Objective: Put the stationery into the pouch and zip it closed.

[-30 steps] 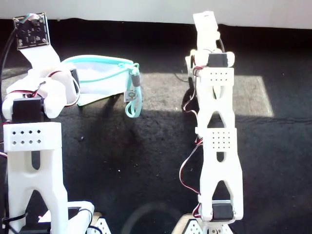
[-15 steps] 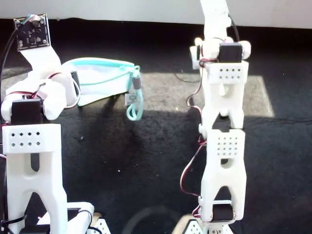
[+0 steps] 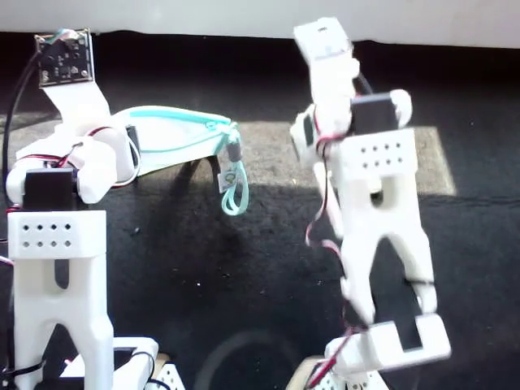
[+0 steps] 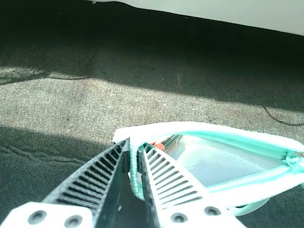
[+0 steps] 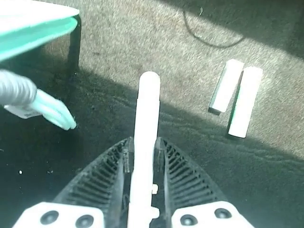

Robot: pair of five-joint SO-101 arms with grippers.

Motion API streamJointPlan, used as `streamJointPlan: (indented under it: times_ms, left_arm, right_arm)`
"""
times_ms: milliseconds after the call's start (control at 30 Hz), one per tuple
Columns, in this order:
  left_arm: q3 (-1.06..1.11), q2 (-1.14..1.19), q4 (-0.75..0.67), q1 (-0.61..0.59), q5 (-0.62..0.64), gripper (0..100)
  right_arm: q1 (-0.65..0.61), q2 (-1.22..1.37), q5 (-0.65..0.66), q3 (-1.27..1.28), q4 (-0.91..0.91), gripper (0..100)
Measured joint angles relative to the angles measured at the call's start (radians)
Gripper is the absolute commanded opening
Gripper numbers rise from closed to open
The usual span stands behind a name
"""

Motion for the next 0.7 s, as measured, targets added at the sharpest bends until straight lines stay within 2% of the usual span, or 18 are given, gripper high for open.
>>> streamJointPlan:
  times_ms: [400, 567, 700]
  left_arm:
    - [0.000, 0.000, 0.000, 0.002, 0.000, 1]
    - [0.000, 0.000, 0.000, 0.002, 0.000, 1]
    - [0.000, 0.000, 0.000, 0.002, 0.000, 1]
  right_arm:
    - [-0.029, -0.437, 0.000, 1.080, -0.523, 0.5]
    - [-0.029, -0.471, 0.000, 1.303, -0.658, 0.5]
    - [-0.029, -0.474, 0.000, 1.372, -0.690, 0.5]
